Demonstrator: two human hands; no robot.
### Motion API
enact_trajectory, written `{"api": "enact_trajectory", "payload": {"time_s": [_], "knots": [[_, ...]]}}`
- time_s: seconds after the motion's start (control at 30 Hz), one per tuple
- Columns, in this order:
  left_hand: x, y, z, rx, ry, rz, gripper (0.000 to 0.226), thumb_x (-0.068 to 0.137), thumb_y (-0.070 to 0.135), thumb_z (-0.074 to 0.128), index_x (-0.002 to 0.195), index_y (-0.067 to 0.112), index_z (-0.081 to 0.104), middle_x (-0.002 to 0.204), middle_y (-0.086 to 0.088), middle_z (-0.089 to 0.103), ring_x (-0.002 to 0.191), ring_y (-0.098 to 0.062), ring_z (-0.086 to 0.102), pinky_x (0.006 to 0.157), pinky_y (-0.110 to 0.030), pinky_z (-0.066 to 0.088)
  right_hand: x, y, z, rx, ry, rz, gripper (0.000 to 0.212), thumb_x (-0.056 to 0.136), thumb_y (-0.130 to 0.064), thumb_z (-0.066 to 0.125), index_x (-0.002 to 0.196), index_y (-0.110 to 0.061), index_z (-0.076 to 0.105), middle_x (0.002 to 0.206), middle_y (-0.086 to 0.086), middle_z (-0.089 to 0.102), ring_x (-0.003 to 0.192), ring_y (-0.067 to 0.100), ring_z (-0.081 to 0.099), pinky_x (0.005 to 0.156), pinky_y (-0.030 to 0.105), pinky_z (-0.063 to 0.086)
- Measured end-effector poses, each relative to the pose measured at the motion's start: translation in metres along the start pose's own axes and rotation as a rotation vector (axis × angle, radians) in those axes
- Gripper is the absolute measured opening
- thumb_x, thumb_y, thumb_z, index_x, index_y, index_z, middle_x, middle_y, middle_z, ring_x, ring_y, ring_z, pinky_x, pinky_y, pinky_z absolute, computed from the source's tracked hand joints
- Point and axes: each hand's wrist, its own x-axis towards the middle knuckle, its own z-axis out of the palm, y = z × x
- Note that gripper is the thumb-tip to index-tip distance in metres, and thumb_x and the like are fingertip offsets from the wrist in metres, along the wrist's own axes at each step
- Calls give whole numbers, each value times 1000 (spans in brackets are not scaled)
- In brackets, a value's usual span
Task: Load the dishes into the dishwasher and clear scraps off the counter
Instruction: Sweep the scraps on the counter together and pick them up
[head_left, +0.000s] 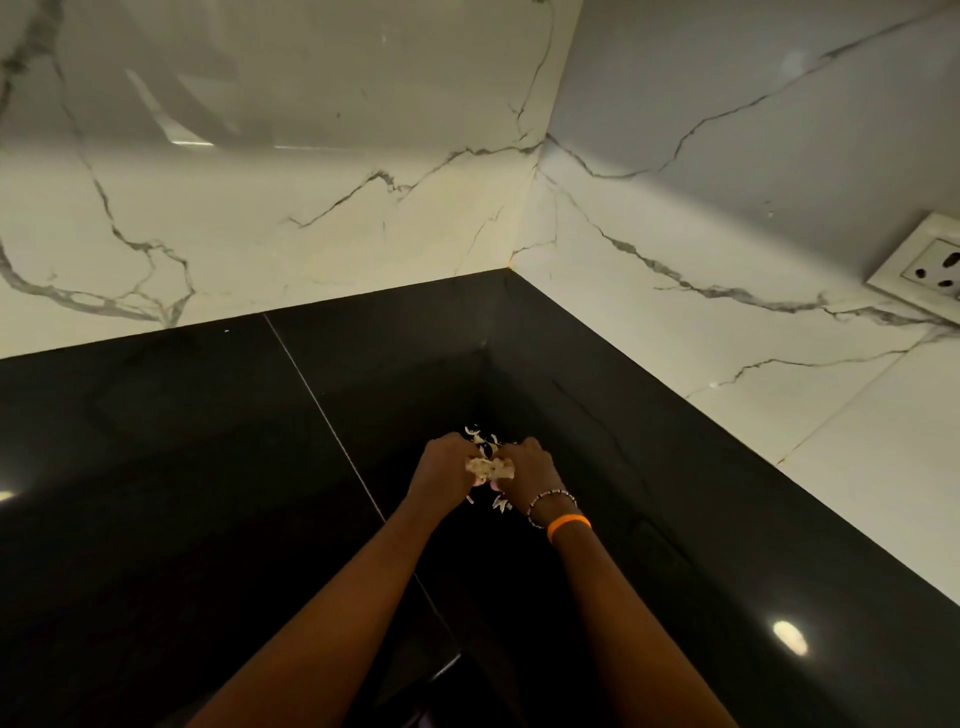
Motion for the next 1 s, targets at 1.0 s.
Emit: {"api": "enact_trajectory", "payload": {"time_s": [1.0], "knots": [[-74,25,-27,-1138,-191,-375,32,83,-3,63,114,1,57,105,-11,62,103,-22,57,96,-32,45,-118,-22,-8,1702,504,612,10,81,13,58,80,3,59,62,7,66,71,18,59,57,17,56]]}}
